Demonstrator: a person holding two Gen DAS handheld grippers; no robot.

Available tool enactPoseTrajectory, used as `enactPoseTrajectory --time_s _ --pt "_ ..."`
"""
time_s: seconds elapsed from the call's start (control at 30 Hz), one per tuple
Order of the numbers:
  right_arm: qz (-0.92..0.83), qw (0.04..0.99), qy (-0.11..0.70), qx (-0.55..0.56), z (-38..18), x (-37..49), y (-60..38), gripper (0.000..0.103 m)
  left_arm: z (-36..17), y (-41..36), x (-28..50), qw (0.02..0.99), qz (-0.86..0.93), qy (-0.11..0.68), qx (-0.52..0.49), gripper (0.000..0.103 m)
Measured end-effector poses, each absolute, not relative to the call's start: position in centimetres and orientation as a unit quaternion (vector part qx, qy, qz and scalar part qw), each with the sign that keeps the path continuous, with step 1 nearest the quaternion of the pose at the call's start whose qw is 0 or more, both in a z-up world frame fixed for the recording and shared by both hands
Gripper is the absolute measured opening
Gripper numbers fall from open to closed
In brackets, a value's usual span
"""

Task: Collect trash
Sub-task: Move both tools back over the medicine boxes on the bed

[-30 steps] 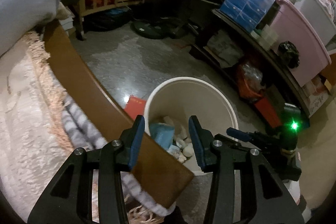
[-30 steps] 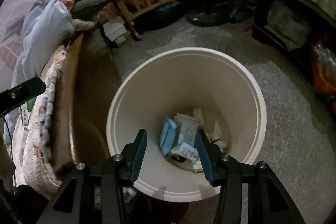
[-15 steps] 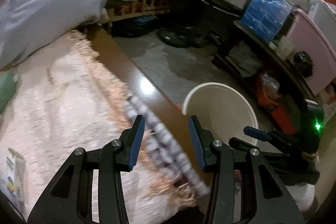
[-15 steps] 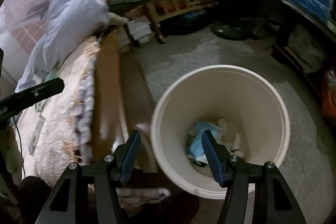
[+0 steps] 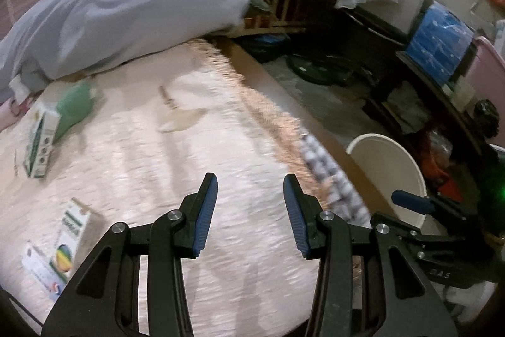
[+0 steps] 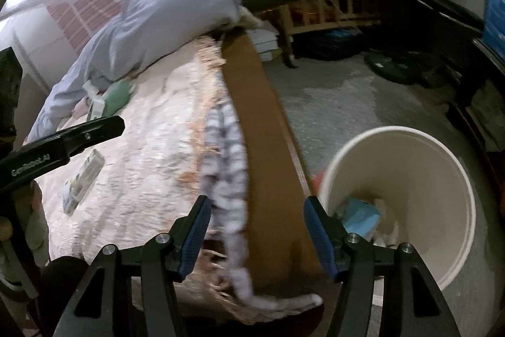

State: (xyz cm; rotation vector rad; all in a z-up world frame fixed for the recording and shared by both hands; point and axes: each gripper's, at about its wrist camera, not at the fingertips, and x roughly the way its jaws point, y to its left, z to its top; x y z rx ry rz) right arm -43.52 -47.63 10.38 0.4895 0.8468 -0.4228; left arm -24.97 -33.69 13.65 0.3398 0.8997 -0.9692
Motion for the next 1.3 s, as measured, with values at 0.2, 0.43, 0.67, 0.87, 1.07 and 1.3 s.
enactPoseTrajectory --time_s 0.2,0.43,0.67,0.87,1.07,1.3 --pt "-0.178 0.869 0.407 0.219 10.9 -40.8 -45.3 0.06 13.5 -30.7 -23.0 0.79 -0.422 0.42 0.147 0.041" --pt "-0.146 0.875 0.415 0.202 11.1 -38.0 -42.4 0.062 13.4 -27.1 -21.2 0.804 -0.395 0.423 0.138 0.041" --pt "-0.107 0.878 0.429 0.183 11.0 -35.0 -39.4 0.063 12.8 -22.2 -18.3 0.816 -0.356 0.436 0.13 0.041" --pt "-0.07 0.877 0.449 0.158 10.4 -31.7 -36.6 0.065 12.0 -17.3 -15.5 0.827 -0.312 0.45 0.127 0.041" --pt "-0.017 0.866 0.478 0.146 9.3 -27.8 -33.8 0.068 10.6 -11.5 -13.8 0.834 -0.259 0.473 0.118 0.041" --pt "0.021 0.852 0.509 0.125 7.9 -22.5 -30.3 0.068 8.0 -6.5 -12.6 0.831 -0.215 0.499 0.118 0.041"
